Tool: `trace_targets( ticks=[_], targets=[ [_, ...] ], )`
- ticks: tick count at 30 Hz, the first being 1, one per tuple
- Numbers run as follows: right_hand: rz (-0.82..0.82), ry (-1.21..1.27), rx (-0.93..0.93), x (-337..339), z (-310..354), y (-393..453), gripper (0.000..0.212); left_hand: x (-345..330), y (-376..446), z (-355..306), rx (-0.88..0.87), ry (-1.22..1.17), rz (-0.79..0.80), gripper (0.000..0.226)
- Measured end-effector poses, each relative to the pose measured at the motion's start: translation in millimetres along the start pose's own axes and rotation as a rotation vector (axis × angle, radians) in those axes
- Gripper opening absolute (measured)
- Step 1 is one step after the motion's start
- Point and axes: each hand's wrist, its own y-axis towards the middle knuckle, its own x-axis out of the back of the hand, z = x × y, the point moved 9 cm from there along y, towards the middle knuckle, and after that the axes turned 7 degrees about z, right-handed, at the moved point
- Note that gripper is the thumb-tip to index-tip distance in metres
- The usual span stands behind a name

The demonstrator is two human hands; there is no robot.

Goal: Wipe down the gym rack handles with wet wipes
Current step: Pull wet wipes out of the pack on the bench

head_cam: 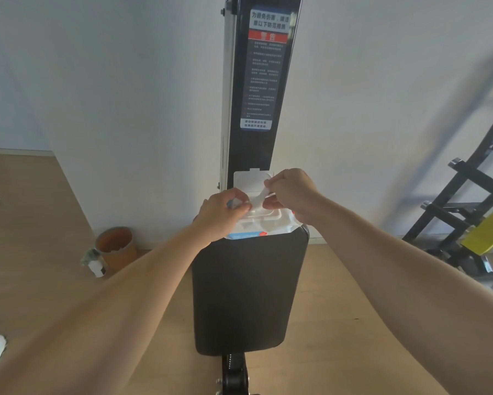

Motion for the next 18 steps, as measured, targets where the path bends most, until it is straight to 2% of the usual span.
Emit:
trace_targets(
  ticks=[5, 7, 11, 12, 15, 18],
  targets=[
    [-0.089, -0.034, 0.066, 1.3, 2.7, -5.5, 0.021, -4.3, 1.2, 3.1, -0.001, 0.055, 0.019, 0.008],
    [-0.006, -0.135, 0.135, -5.8, 8.6, -5.8, 0.019, -4.4, 1.7, 4.3, -0.015, 0.09, 0.004, 0.008],
    [0.305, -0.433, 0.209, -18.6, 8.9, -6.9, 0.03, -1.9, 2.0, 9.2, 0.014, 0.043, -0.017, 0.006],
    [0.317, -0.504, 0.229, -18.1, 7.4, -6.0, 0.026, -1.6, 2.5, 10.4, 0.021, 0.019, -0.025, 0.007],
    [0.183, -0.496, 0.249, -8.2, 4.6, -1.6, 0.006, -1.3, 3.7, 12.3, 0.024, -0.02, -0.059, 0.007],
    [0.105, -0.367, 0.226, -5.9, -2.1, 0.3, 0.02, -1.4, 2.8, 11.2, 0.023, -0.043, -0.072, 0.012]
  ],
)
